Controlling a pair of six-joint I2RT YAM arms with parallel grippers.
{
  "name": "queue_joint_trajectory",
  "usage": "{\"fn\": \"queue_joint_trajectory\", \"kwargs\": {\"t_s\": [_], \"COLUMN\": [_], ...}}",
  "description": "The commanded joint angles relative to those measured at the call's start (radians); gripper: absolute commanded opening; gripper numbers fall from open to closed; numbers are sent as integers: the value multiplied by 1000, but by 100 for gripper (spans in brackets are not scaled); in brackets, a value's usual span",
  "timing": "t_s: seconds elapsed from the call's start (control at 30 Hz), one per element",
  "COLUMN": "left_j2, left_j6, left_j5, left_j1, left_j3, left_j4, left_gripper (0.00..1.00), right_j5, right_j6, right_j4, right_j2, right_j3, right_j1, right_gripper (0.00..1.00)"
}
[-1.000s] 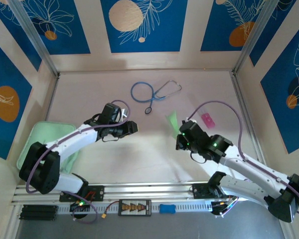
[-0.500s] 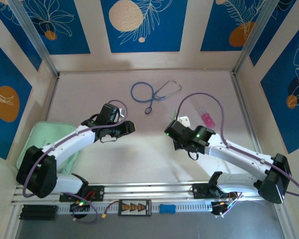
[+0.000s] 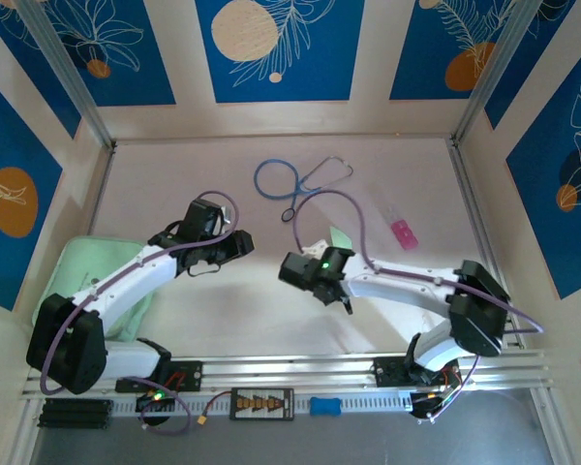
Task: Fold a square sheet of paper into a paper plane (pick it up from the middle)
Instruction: Turn over the square sheet of paper at the center of the table.
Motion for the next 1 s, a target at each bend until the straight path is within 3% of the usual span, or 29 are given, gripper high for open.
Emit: {"fn": "queue_joint_trajectory", "kwargs": {"t_s": [0.0,0.23,0.37,0.47,0.53,0.7,0.83,0.97], "left_j2": [-27,-35,-32,-25,-20,-2,10,23], "left_j6": [-5,-7,-6,-7,-9,-18,-23,-34], "left_j5": [-15,-4,6,20,38,100,117,136], "left_j1": [19,35,36,35,35,35,35,35], "left_j3": [-21,-35,-37,-39,-42,-58,-64,-75], "left_j4": [-28,-25,-21,-8,9,66,84,112], "left_gripper": [47,47,48,48,48,42,36,33], "right_j5": [-67,-219,-292,-360,-444,-861,-1000,-1076], "right_j6": [-85,-87,-78,-56,-20,90,173,215], "right_j4": [33,153,278,400,478,839,985,1071], "right_j2": [76,140,52,-69,-155,-342,-365,-326], "right_j3": [49,78,24,-59,-139,-418,-537,-595], "right_j1": [56,108,98,44,-45,-354,-474,-507], "right_gripper": [12,28,43,45,40,18,12,11]}}
